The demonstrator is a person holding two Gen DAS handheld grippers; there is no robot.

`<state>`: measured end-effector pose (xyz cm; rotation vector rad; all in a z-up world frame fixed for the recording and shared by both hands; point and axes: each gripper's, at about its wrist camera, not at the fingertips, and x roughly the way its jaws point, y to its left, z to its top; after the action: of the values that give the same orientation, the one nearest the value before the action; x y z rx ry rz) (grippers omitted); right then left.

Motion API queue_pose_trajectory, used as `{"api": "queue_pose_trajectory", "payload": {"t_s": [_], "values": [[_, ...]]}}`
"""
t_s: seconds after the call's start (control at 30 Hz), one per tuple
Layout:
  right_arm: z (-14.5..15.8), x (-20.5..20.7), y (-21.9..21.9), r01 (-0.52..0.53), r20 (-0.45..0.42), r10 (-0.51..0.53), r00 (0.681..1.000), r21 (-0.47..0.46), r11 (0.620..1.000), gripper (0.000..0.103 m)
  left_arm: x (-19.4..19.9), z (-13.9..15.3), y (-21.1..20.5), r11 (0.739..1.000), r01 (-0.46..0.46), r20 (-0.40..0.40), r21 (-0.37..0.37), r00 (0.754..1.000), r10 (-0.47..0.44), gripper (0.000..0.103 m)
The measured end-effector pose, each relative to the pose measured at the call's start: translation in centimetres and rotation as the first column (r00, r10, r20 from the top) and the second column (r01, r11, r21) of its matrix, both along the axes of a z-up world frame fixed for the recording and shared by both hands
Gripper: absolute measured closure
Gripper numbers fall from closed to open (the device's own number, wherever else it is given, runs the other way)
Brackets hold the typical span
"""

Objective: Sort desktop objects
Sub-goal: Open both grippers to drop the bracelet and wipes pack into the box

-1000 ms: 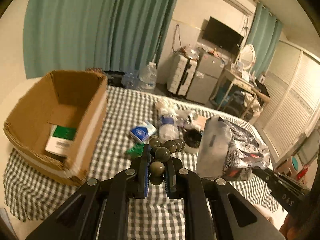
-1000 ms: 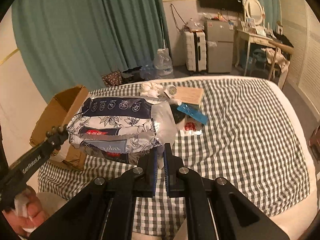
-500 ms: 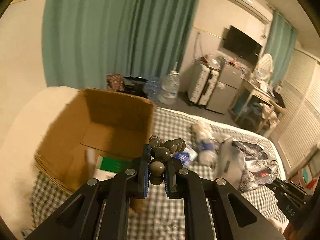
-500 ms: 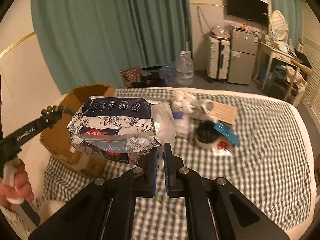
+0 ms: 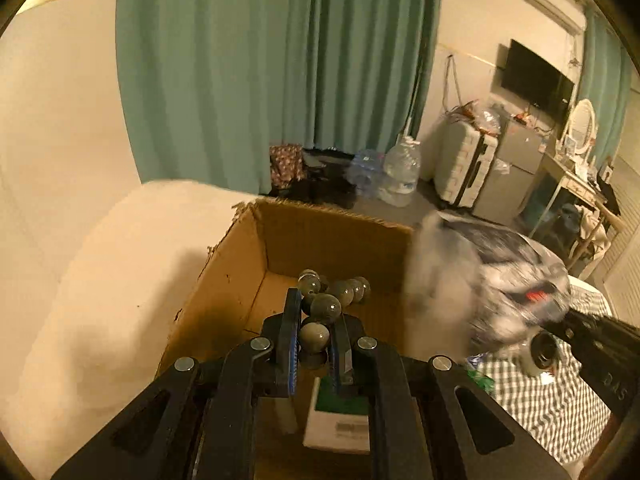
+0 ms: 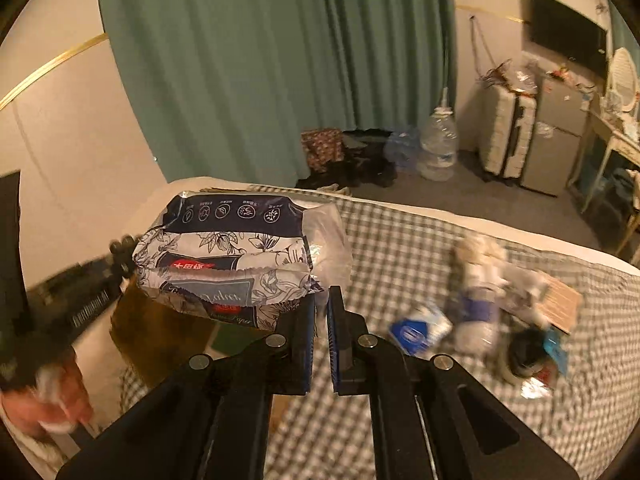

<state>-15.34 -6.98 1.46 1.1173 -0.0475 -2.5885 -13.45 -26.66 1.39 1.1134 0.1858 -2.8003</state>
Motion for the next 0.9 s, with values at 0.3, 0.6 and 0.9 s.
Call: {"api": "queue_pose_trajectory", "payload": {"t_s": [0.3,0.6,0.9], "values": [[-3.1,-6.4,-5.2,-0.052,0.078,0.059,0.995,-0.079,0.996,0.072,-2.4,-5.6,-1.4,0.999,-0.036,0.144,-0.017,0.989,0.038,0.047],[-2.3,-5.1,-2.3,0.045,0.056,-0.041,0.998,-0.072,0.996,0.035,0.4,-6.2,-0.7,1.000,-0.028,0.184,-0.013,0.983,0.030,0.018],[1.2,1.0,5.4,0.160,0.012,-0.159,0.987,-0.023,0.987,0.035,3.7,-0.7,3.4,1.000,0.013,0.094,-0.011,0.996,-0.012,0.017]]}}
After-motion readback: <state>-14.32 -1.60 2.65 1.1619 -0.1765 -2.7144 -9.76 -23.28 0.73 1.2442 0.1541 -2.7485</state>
